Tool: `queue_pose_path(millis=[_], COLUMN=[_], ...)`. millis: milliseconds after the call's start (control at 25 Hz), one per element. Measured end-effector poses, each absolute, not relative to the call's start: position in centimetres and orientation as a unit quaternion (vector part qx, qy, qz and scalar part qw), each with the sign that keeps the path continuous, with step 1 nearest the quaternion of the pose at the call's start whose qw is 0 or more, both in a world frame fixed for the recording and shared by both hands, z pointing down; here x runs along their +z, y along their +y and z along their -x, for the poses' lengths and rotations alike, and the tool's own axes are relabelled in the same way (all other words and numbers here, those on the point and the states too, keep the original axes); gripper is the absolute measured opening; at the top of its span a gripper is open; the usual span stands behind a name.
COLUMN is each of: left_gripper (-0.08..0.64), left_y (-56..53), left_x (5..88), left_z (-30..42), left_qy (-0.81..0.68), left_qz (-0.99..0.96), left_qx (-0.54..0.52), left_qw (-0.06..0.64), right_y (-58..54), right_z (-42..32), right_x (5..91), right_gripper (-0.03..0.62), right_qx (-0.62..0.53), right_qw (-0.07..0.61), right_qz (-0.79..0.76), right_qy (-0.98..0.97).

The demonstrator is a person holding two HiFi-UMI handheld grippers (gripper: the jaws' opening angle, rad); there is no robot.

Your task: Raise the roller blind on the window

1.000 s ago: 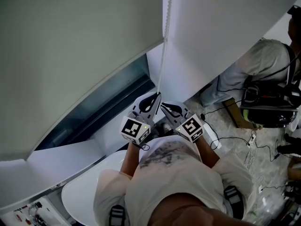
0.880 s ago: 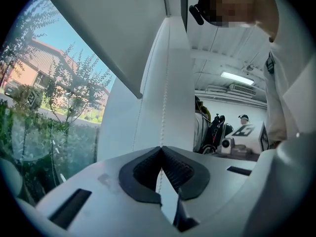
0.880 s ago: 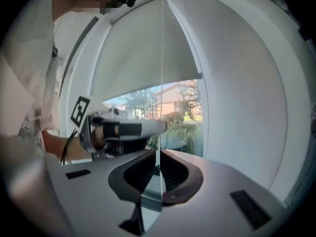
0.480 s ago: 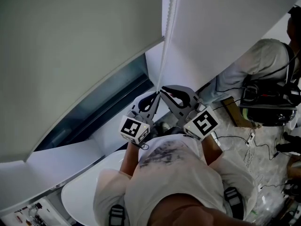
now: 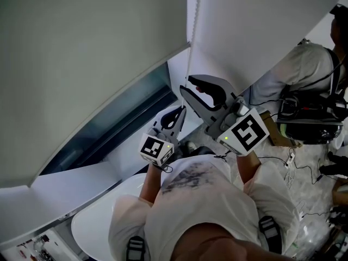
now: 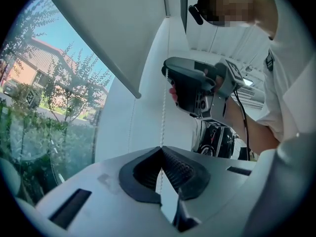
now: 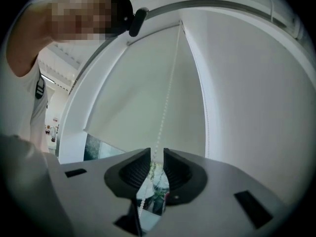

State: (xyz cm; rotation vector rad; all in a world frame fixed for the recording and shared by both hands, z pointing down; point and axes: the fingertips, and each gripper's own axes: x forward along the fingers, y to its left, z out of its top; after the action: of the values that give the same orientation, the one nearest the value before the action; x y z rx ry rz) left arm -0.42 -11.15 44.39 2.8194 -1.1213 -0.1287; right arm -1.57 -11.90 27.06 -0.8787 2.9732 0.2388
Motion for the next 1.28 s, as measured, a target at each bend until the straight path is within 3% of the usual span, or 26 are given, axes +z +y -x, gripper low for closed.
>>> queue_pose_path(millis=[240, 520, 1280], left_gripper=[0.006, 0.006, 0.006], left_y=[-11.1, -11.2, -10.6], left_x=[44.6, 44.8, 52.2], left_z=[0.6, 0.2, 0.7], left_qy=[-0.369, -0.367, -0.365], left_qz=[-0.927, -0.928, -0.925], left_qx=[-0.043, -0.042, 0.001], left_qw=[0.052, 0.051, 0.103], right_y=[-11.9, -12.3, -11.7], right_z=[1.8, 1.7, 2.8], right_x=[24.6, 24.3, 31.6], right_gripper=[0.127, 0.063, 0.061], right_qx=[0.102, 0.087, 0.056], right_qw=[0.022, 0.01, -0.024], right_qz=[0.277, 0.277, 0.293], right_qy=[0.955, 0.957, 0.954])
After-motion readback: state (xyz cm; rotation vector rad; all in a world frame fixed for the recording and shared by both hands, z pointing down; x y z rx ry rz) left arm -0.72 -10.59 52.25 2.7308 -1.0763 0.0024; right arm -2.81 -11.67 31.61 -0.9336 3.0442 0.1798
